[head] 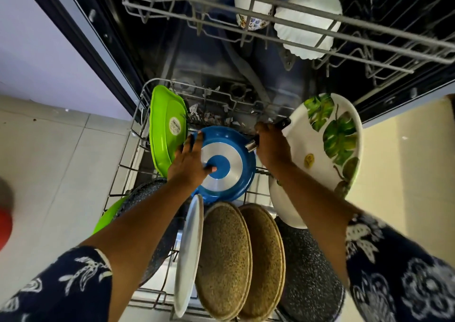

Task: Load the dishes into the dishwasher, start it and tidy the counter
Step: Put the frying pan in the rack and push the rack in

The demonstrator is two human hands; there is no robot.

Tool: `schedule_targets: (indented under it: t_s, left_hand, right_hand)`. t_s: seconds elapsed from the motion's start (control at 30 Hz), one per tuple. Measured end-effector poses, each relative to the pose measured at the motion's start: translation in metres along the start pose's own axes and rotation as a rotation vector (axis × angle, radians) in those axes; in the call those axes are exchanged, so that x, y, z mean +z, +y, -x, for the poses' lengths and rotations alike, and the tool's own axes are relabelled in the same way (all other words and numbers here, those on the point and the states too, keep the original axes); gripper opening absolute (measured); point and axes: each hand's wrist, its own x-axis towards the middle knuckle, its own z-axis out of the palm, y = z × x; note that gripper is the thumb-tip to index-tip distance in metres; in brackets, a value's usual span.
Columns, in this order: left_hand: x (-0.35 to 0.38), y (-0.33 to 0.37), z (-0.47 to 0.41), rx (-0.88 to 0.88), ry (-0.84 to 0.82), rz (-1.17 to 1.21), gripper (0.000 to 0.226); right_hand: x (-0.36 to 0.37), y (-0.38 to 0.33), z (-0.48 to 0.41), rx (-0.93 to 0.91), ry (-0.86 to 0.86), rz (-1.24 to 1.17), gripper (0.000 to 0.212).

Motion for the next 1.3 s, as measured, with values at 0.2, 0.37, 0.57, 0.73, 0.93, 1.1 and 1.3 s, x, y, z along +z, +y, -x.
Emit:
schedule_targets:
  t_s: [0.2, 0.37, 0.57, 0.73, 0.93, 1.1, 1.3]
  left_hand:
    - [0.004, -0.002, -0.01, 0.042, 0.018, -0.017, 0.092]
    - [-0.006, 0.002, -0.027, 0.109, -0.074, -0.099, 0.083]
    - [-0.028, 0.025, -0.002, 0.004, -0.082, -0.057, 0.081]
    - [-0.053, 0.044, 0.063, 0.062, 0.087, 0.216, 0.063]
    - [-0.045, 0.019, 0.191, 0.018, 0.129, 0.609, 0.046]
    - [-0.024, -0.022, 0.303, -0.111, 0.067, 0.824, 0.035]
    - [0.004, -0.083, 0.376, -0.67, -0.141, 1.046, 0.016]
  right_hand:
    - [0.023, -0.023, 0.022, 0.275, -0.197, -0.402, 0.065]
    - [0.024, -0.025, 0.02, 0.265, -0.251, -0.177, 0.066]
    - [-0.005, -0.034, 0.037, 0.317, -0.217, -0.186, 0.066]
    - [-0.04, -0.046, 0.094, 0.194, -0.035, -0.402, 0.054]
    - [-0.043, -0.058, 0.225, 0.206, 0.096, -0.551, 0.034]
    - [-0.023, -0.075, 0.352, 0.409, 0.059, -0.721, 0.024]
    - [0.033, -0.092, 0.456, 1.061, -0.125, -1.235, 0.012]
